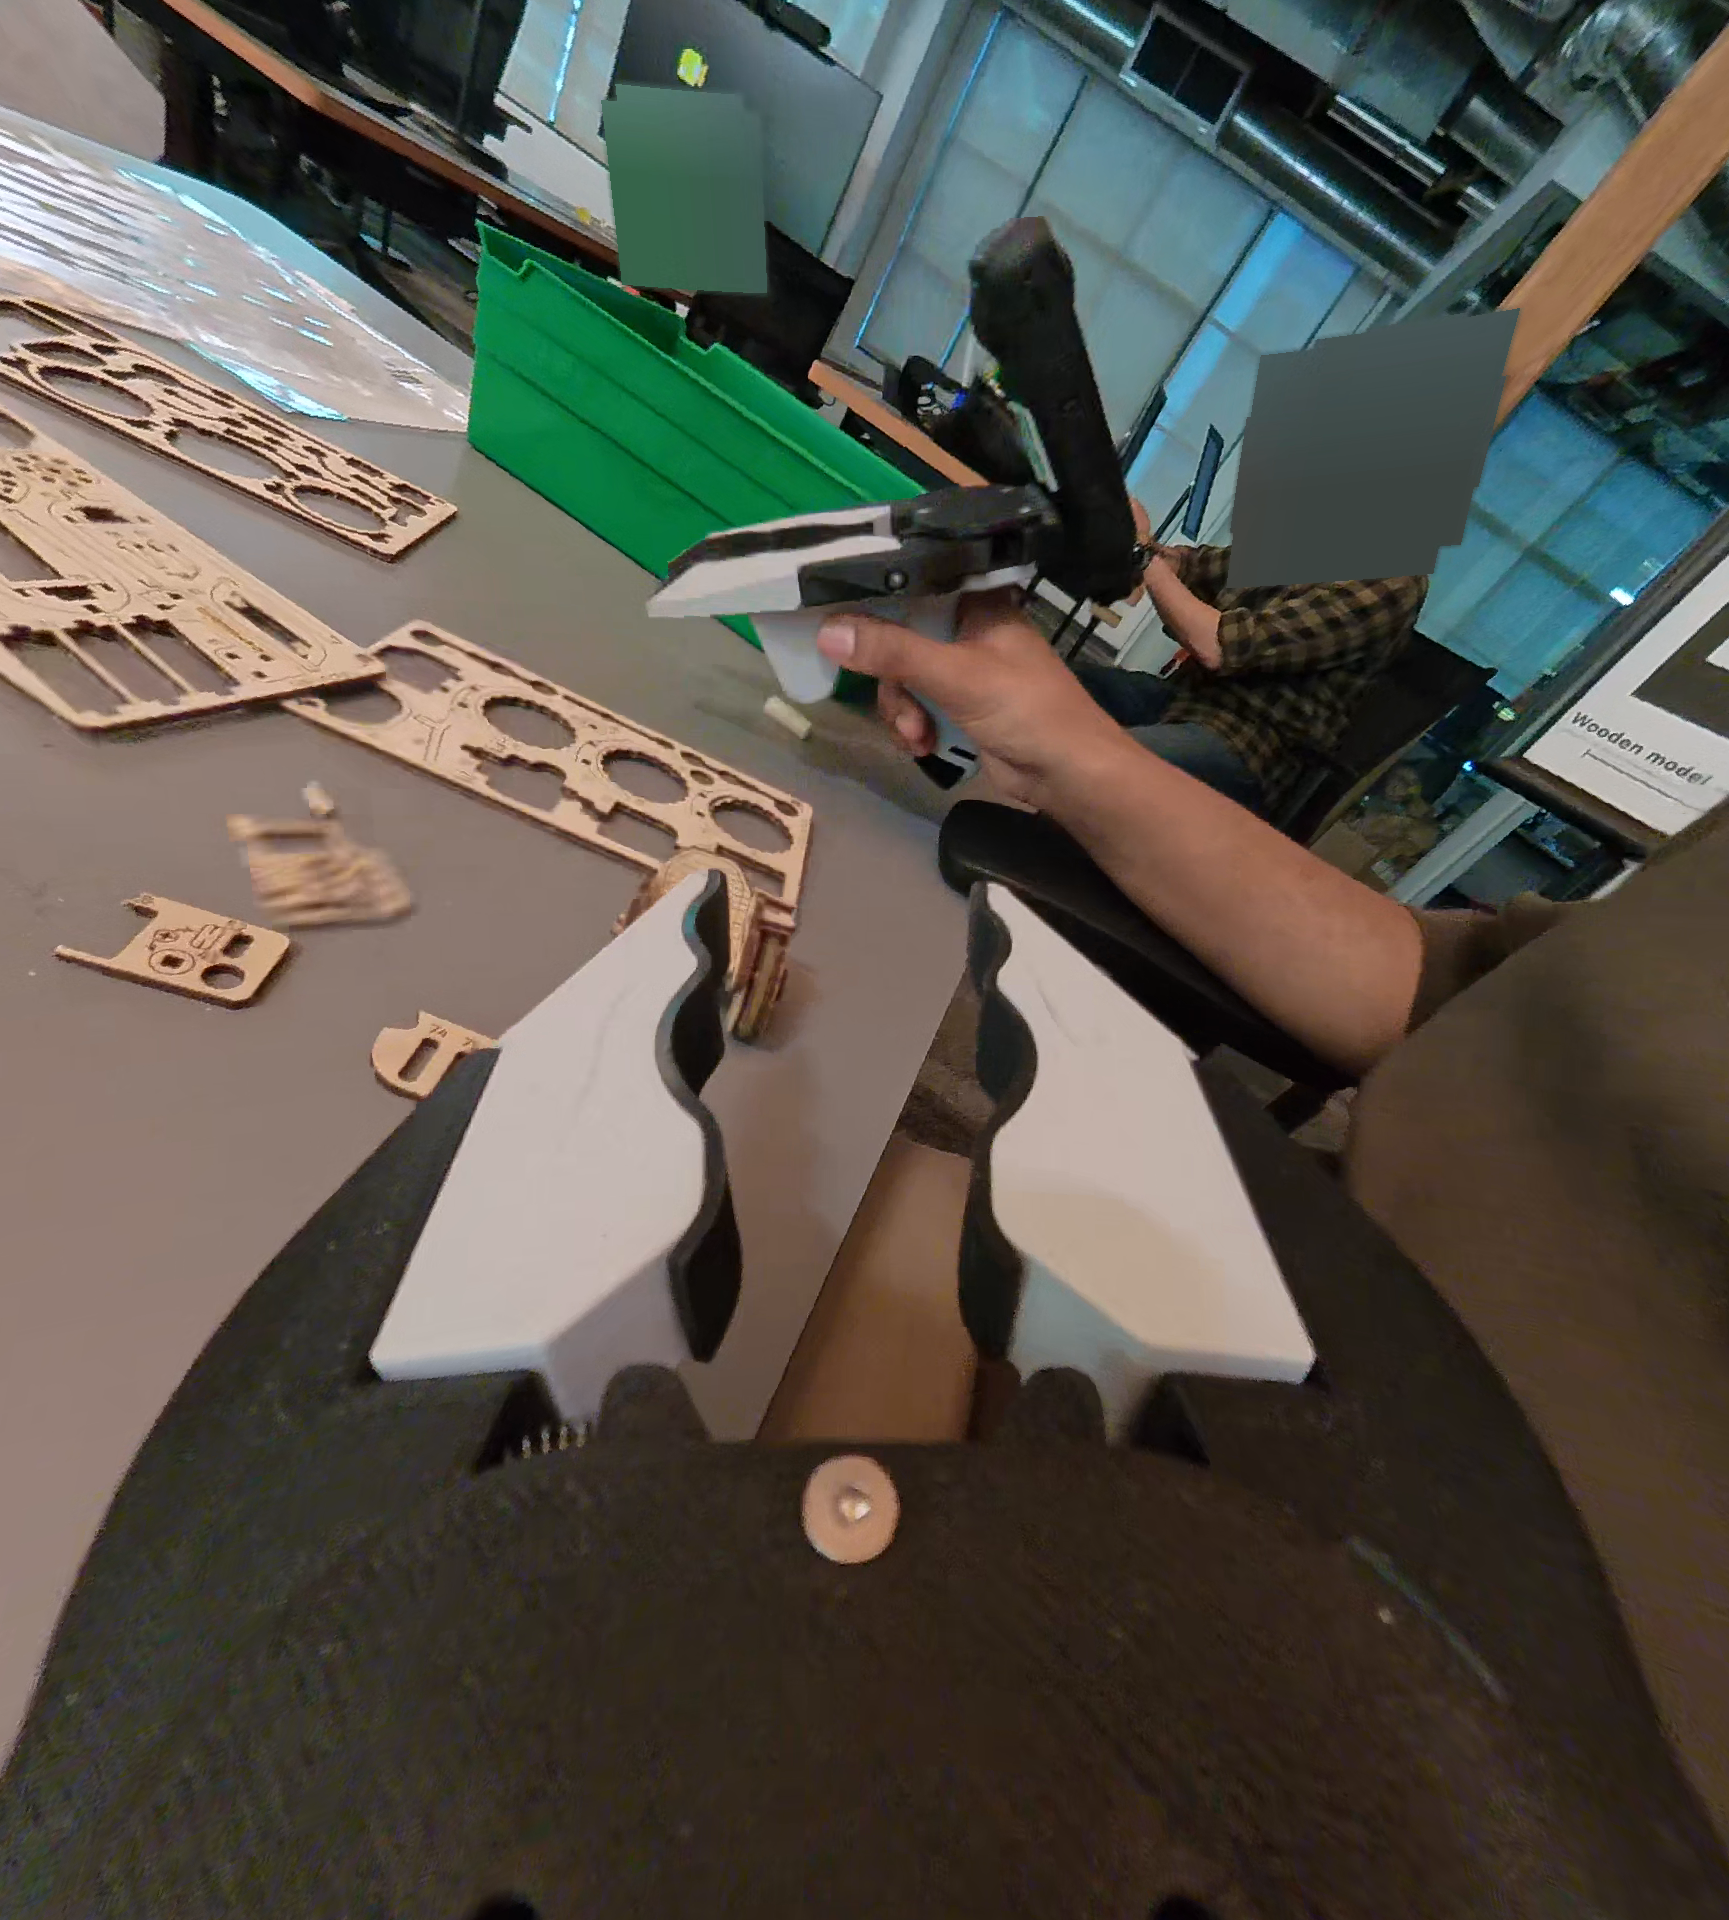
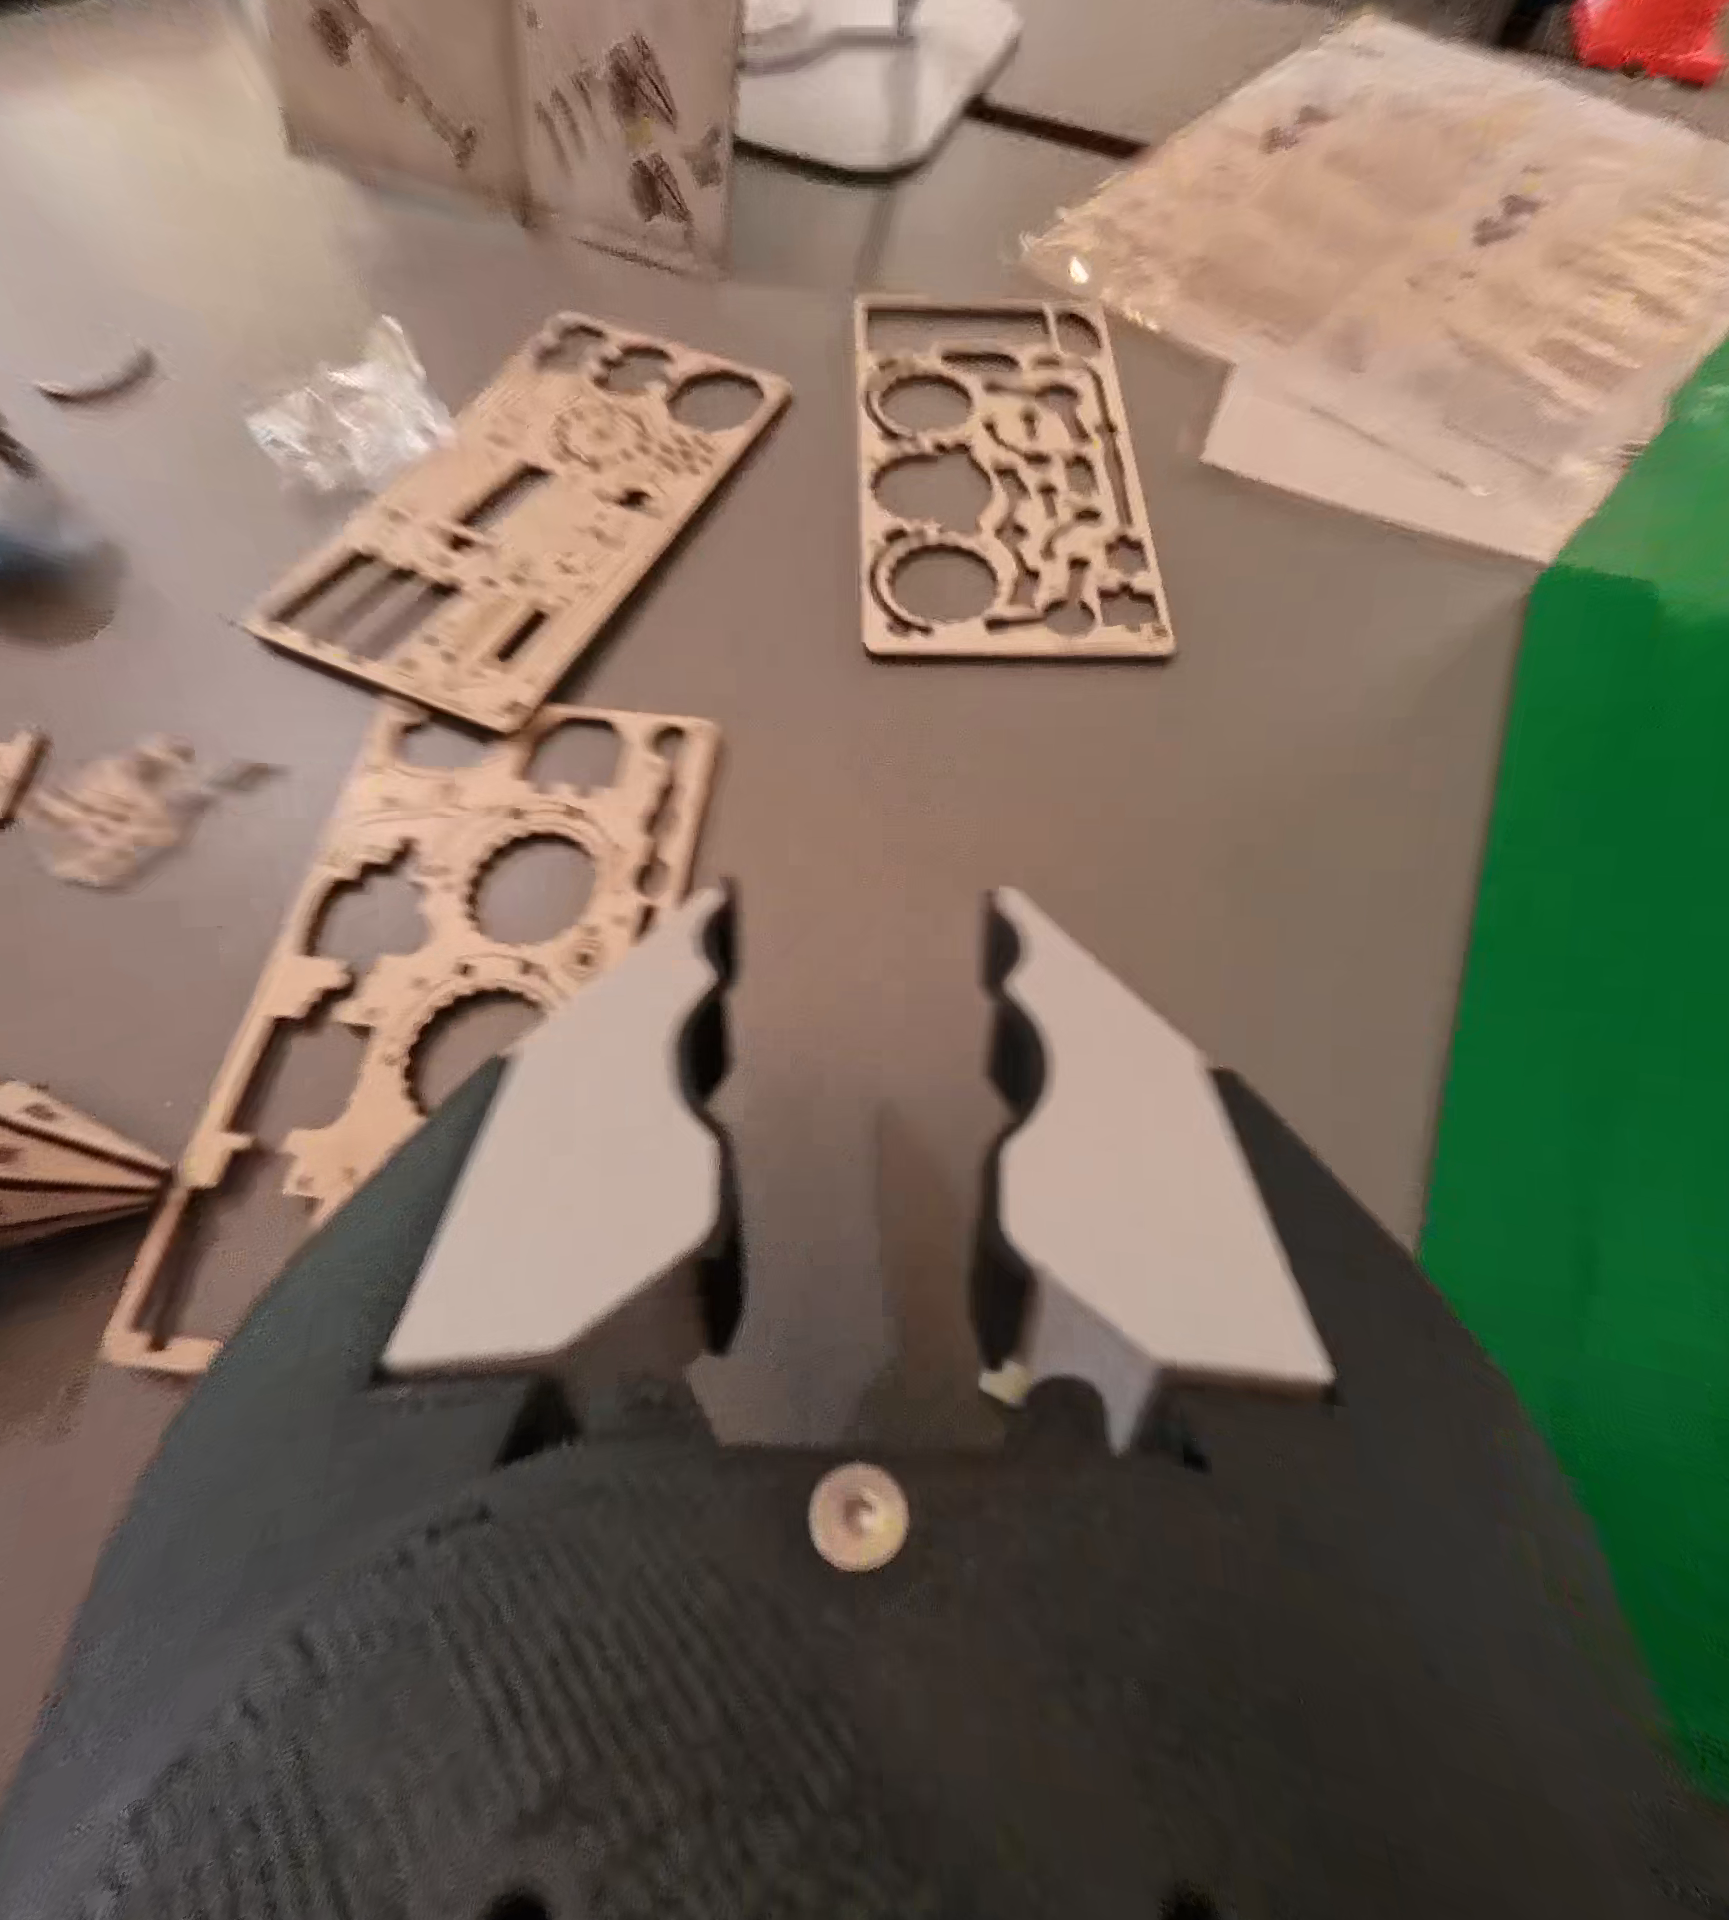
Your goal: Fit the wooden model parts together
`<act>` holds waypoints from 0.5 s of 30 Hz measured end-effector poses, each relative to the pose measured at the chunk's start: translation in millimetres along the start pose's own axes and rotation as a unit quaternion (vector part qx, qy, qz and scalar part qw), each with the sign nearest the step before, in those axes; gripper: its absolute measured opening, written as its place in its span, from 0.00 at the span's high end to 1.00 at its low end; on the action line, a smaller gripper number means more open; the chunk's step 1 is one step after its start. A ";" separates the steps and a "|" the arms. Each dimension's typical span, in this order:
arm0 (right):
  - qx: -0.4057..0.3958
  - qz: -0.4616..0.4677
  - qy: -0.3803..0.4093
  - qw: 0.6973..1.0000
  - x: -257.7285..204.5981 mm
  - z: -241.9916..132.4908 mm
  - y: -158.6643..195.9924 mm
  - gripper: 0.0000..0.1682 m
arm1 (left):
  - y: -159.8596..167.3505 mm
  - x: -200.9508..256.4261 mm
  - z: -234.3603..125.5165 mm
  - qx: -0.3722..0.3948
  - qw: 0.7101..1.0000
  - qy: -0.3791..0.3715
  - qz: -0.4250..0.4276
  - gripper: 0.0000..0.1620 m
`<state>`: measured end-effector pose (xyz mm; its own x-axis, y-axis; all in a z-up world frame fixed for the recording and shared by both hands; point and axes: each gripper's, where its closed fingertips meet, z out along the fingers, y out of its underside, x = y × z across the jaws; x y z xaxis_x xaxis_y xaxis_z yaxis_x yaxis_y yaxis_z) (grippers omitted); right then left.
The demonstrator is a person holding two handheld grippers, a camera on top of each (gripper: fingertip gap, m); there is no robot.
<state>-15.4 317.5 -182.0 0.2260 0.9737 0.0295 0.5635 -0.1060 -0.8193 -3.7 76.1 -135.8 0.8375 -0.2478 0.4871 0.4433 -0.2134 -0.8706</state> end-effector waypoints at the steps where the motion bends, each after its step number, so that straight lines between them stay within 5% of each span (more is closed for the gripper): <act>1: -0.017 -0.005 0.002 1.000 -1.2 2.0 6.7 0.63 | 0.7 -1.1 0.7 -0.003 1.000 -0.005 0.005 0.73; 7: -0.012 -0.024 -0.055 0.998 -42.1 -2.1 4.2 0.57 | 2.2 -3.8 3.7 -0.004 1.000 -0.016 0.006 0.74; 15: -0.108 -0.048 -0.061 0.991 -57.6 10.2 34.8 0.63 | -2.0 -15.3 -2.5 0.007 0.999 -0.040 0.000 0.74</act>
<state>-16.9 259.7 -218.0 0.0729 0.9971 0.0208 0.7373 -0.0398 -0.6744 -18.2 77.9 -141.4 0.8601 -0.1710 0.4807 0.4474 -0.2003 -0.8717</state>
